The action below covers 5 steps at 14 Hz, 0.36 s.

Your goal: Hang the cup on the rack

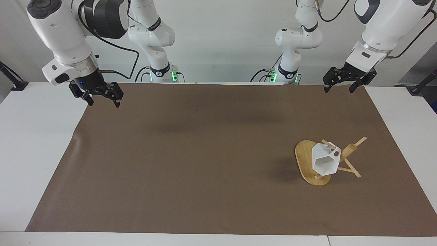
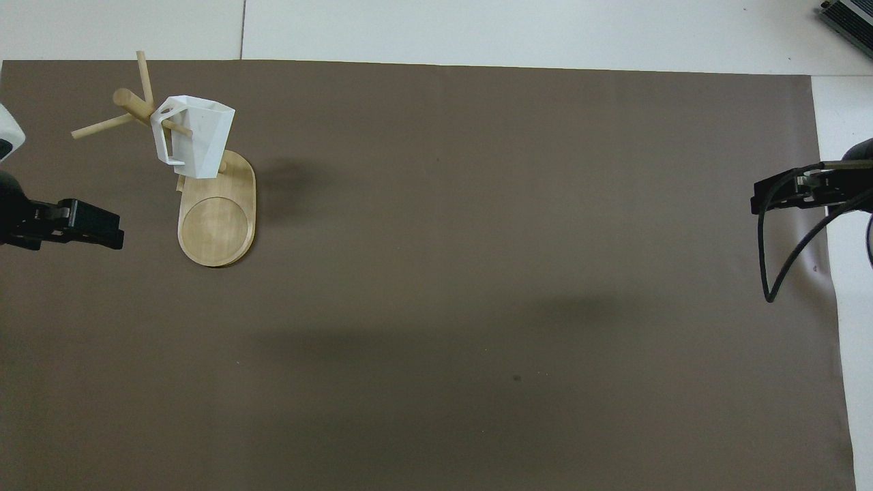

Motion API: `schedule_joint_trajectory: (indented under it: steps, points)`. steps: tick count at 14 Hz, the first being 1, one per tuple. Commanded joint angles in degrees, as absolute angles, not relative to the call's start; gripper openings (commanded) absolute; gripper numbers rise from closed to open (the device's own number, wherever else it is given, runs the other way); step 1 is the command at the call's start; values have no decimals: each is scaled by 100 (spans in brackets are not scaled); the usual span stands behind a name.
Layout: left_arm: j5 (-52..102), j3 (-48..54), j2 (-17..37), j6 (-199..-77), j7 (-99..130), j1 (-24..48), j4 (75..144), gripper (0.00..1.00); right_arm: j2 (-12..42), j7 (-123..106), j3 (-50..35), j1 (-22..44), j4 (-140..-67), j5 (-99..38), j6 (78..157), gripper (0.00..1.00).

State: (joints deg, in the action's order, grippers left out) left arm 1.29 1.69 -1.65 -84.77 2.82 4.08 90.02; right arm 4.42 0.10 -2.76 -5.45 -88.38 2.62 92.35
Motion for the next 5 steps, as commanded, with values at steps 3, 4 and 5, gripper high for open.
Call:
schedule_joint_trajectory:
  steps: [3,4,5]
  points:
    - [0,79,-246,-8411,211,483,9026,100,360,105,-281,-554,-8912,272,9202,100]
    - [0,79,-246,-8420,211,501,9026,100,360,105,-290,-554,-8912,264,9202,100]
    - [-9,79,-246,-8420,211,492,9035,100,360,105,-290,-554,-8912,255,9202,100]
